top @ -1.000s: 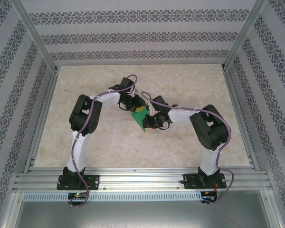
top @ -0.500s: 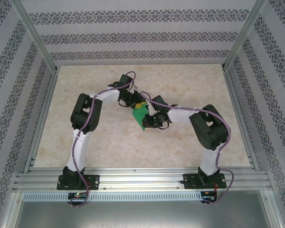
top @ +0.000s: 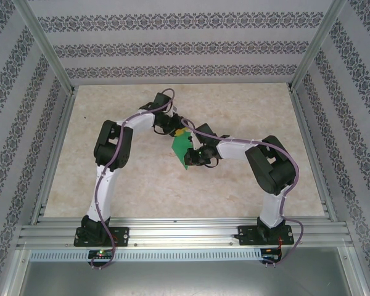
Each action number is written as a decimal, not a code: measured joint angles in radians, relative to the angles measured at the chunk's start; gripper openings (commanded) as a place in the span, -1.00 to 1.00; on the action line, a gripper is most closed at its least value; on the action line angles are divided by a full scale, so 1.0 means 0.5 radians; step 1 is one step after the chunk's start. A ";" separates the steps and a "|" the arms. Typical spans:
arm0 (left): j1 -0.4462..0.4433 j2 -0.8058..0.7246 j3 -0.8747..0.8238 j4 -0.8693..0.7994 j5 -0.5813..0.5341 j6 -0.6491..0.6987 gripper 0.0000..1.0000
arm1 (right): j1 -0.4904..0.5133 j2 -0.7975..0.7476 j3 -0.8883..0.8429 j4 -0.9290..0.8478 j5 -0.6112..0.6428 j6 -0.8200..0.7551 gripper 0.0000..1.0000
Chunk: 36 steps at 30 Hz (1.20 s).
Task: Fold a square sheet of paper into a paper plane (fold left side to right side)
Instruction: Fourth fold the wing at the center of the table.
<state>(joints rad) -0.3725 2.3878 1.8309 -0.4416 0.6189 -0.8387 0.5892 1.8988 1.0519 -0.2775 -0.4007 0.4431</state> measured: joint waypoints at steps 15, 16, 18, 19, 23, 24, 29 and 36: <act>0.105 -0.484 -0.455 0.119 -0.066 0.092 -0.25 | -0.015 -0.009 0.044 -0.112 -0.002 -0.113 -0.69; 0.095 -0.530 -0.494 0.137 -0.053 0.092 -0.26 | -0.022 -0.009 0.047 -0.124 -0.003 -0.124 -0.69; 0.055 -0.593 -0.551 0.190 -0.013 0.091 -0.28 | -0.038 -0.008 0.057 -0.162 -0.014 -0.159 -0.69; 0.031 -0.599 -0.562 0.217 0.005 0.092 -0.28 | -0.046 -0.009 0.060 -0.179 -0.020 -0.175 -0.68; -0.086 -0.554 -0.578 0.272 0.055 0.090 -0.29 | -0.081 -0.009 0.069 -0.239 -0.046 -0.249 -0.68; -0.114 -0.522 -0.573 0.291 0.066 0.089 -0.29 | -0.084 -0.009 0.074 -0.251 -0.047 -0.261 -0.68; -0.168 -0.319 -0.488 0.290 0.077 0.091 -0.29 | -0.088 -0.009 0.091 -0.302 -0.041 -0.304 -0.68; -0.150 -0.202 -0.410 0.262 0.041 0.098 -0.30 | -0.124 -0.050 0.082 -0.367 -0.037 -0.299 -0.66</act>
<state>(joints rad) -0.4473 2.2868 1.6257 -0.3107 0.6395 -0.7898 0.5270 1.8736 1.0931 -0.4610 -0.4191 0.2935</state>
